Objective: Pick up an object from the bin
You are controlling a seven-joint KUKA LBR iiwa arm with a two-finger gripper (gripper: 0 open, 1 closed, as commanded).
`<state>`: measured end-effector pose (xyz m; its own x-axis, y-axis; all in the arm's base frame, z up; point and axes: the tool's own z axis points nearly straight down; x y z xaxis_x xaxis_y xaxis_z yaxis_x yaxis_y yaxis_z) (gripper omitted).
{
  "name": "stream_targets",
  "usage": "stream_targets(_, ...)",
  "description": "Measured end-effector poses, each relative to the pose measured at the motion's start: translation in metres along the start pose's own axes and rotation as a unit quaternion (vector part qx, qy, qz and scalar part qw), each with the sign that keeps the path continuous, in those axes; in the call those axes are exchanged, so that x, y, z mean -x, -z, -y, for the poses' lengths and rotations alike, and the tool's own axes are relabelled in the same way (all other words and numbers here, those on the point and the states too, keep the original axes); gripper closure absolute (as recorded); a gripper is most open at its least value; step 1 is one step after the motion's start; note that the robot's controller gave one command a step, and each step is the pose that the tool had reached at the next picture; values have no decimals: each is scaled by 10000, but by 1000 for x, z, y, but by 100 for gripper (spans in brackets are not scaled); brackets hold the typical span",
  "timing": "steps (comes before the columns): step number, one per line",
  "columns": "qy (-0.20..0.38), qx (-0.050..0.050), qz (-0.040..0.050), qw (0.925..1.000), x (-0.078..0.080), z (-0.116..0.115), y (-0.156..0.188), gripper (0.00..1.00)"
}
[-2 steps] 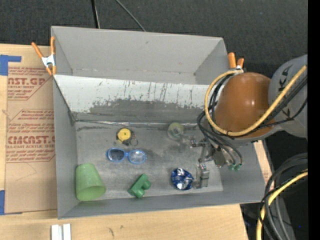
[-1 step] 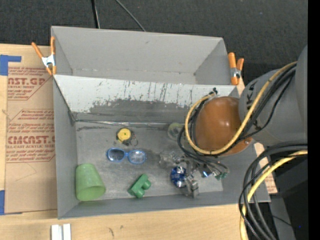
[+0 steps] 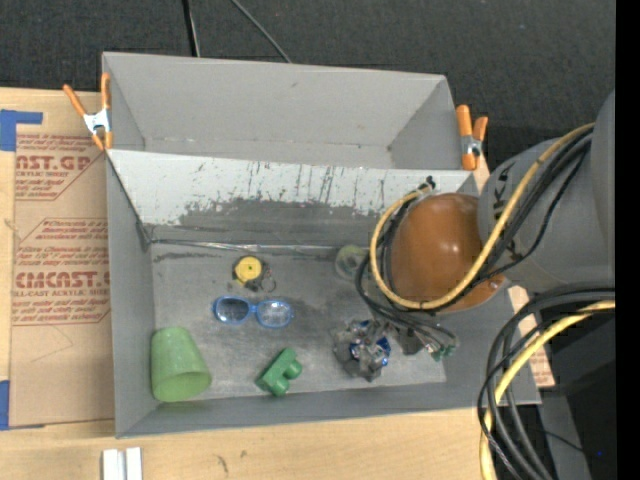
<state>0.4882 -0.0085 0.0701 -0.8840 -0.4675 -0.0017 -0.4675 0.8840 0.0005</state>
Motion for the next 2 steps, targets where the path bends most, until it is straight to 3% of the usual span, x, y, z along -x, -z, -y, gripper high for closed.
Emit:
stream_targets(1, -1, -13, 35, 10000, 2, 1, 0, 0)
stream_targets(2, 1293, -5, -8, 9916, -22, 60, -1, 0)
